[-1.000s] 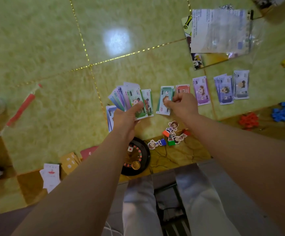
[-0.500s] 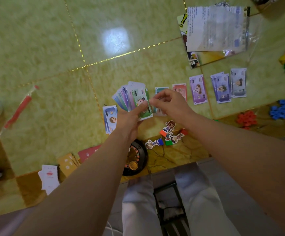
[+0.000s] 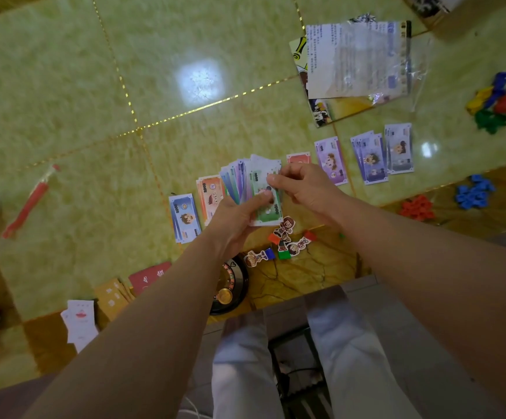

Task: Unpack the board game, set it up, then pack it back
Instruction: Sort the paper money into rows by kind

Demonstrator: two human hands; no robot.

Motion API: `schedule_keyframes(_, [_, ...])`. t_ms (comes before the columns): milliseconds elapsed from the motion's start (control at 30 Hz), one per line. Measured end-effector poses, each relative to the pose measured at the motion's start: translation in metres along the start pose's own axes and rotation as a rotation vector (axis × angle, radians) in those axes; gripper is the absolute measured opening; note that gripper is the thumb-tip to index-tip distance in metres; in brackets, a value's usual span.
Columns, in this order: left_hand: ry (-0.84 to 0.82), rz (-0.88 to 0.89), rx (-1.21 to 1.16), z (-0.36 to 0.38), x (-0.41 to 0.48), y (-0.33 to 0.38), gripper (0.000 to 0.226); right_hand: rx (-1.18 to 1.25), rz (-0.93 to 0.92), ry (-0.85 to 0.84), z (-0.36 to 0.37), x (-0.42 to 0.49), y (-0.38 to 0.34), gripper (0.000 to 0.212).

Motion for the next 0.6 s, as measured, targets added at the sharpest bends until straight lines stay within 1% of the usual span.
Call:
schedule_keyframes(100, [-0.047, -0.057, -0.050, 0.005, -0.003, 0.000, 0.022, -0.017, -0.021, -0.010, -0.003, -0.001, 0.001, 0.011])
schedule_keyframes(200, [-0.018, -0.061, -0.040, 0.004, -0.004, -0.002, 0.021, -0.056, -0.026, -0.012, -0.004, -0.004, 0.002, 0.016])
schedule_keyframes(333, [0.002, -0.042, -0.033, 0.003, -0.007, -0.004, 0.026, -0.052, 0.010, -0.021, -0.007, -0.009, 0.004, 0.023])
schedule_keyframes(433, [0.058, -0.029, -0.031, 0.004, -0.011, -0.005, 0.028, -0.025, 0.027, -0.011, -0.006, -0.014, 0.003, 0.027])
schedule_keyframes(500, [0.117, -0.020, -0.043, 0.003, -0.010, -0.009, 0.030, -0.004, 0.072, -0.031, -0.005, -0.016, 0.005, 0.029])
schedule_keyframes(600, [0.179, -0.027, -0.039, -0.005, -0.009, -0.013, 0.033, -0.149, 0.134, -0.102, -0.002, -0.018, 0.011, 0.029])
Point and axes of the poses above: each hand's wrist, its own x-axis towards the middle knuckle, its own z-axis out of the palm, y = z × x, the point moved 2 cm from there along x, towards the middle knuckle, and after that the axes turned 2 degrees about -z, right-handed, at the moved point
